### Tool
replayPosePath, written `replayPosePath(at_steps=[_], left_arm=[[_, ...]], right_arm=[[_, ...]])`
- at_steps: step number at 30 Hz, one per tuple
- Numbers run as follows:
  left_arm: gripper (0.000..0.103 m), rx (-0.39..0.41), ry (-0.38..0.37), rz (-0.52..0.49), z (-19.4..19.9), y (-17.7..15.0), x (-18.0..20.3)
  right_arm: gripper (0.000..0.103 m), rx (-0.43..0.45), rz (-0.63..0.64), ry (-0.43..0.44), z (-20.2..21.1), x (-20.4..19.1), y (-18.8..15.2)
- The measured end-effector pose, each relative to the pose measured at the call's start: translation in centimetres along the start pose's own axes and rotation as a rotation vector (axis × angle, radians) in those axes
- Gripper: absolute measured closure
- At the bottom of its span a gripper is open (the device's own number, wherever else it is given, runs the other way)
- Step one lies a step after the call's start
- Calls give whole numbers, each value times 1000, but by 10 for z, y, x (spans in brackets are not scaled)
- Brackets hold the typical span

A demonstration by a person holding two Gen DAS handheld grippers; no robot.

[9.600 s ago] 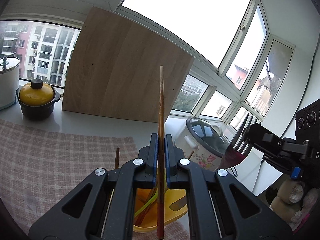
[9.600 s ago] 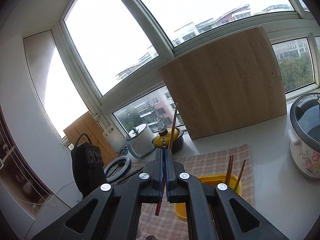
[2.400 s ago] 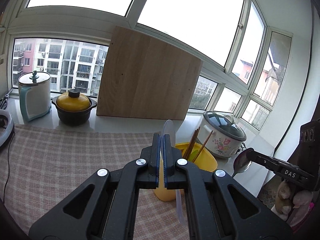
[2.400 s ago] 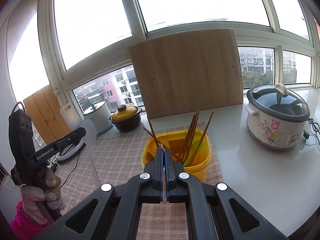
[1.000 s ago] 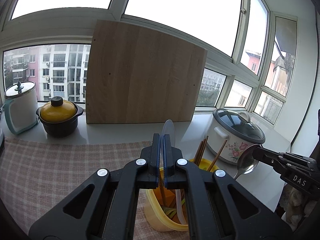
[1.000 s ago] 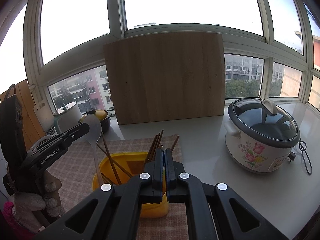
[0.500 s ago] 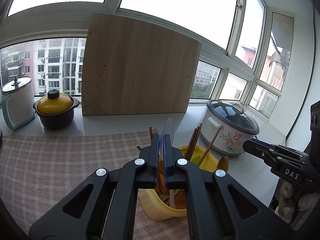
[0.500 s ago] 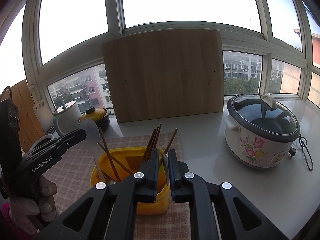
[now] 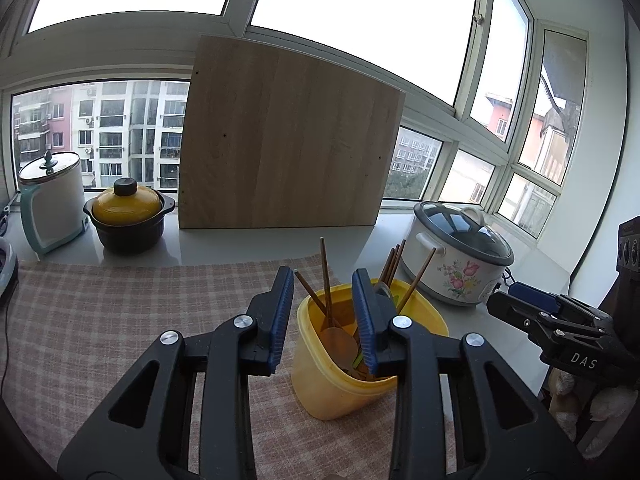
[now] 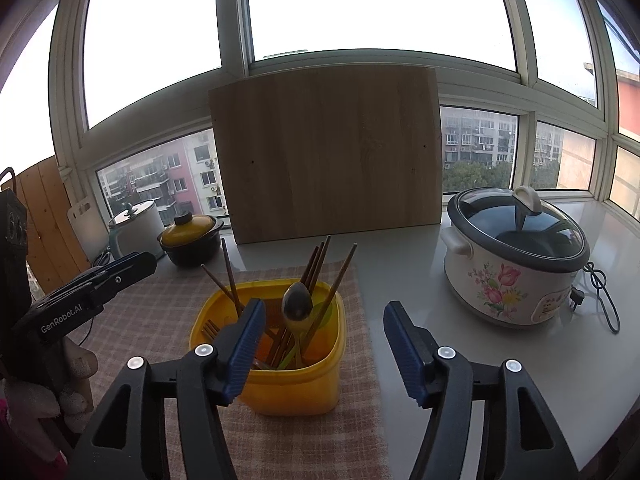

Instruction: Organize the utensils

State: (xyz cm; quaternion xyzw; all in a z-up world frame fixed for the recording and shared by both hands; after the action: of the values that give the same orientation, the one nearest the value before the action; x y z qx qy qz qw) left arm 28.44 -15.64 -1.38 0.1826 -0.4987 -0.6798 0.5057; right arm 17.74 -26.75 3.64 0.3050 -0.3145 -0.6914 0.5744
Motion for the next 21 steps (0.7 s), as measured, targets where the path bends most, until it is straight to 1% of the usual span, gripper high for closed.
replayPosePath(at_steps=[2, 4, 5, 6, 7, 8, 9, 11, 13, 16, 18, 20, 21], left_arm=[[73, 4, 7, -9, 8, -1, -2], [71, 9, 16, -22, 17, -3, -4], [63, 11, 20, -25, 22, -4, -5], [57, 16, 25, -25, 27, -4, -7], [47, 25, 31, -24, 33, -5, -9], [41, 35, 40, -25, 39, -5, -10], [38, 43, 48, -29, 45, -5, -12], [27, 46, 62, -45, 56, -7, -14], [21, 50, 66, -58, 67, -10, -16], [20, 48, 89, -91, 81, -14, -17], [17, 41, 102, -113, 88, -18, -17], [5, 37, 108, -132, 94, -22, -16], [2, 40, 112, -141, 98, -23, -15]], right_arm=[[35, 3, -4, 0, 5, -4, -2], [27, 11, -1, -6, 10, -8, -2], [24, 16, 0, -7, 13, -10, -2], [20, 20, -1, -5, 16, -13, -2], [17, 22, -3, -1, 18, -15, -2], [17, 23, -3, 1, 20, -18, -2], [16, 23, -2, -1, 22, -21, -2], [14, 25, 10, -11, 26, -26, -3], [8, 30, 25, -24, 29, -31, -4], [4, 40, 35, -39, 33, -37, -6], [2, 42, 34, -35, 36, -40, -7], [0, 49, 34, -39, 39, -43, -8], [0, 56, 35, -43, 41, -44, -9]])
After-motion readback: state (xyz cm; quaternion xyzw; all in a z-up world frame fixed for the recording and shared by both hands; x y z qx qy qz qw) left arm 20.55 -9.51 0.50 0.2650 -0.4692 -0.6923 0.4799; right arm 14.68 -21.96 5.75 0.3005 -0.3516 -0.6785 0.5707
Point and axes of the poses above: each gripper's, at about its wrist camera, not at the fingertips, and z roughly against the way its jaws point, x to its right, y to its top, the point moved 7 cm from there along -z, roughly the way its jaws point
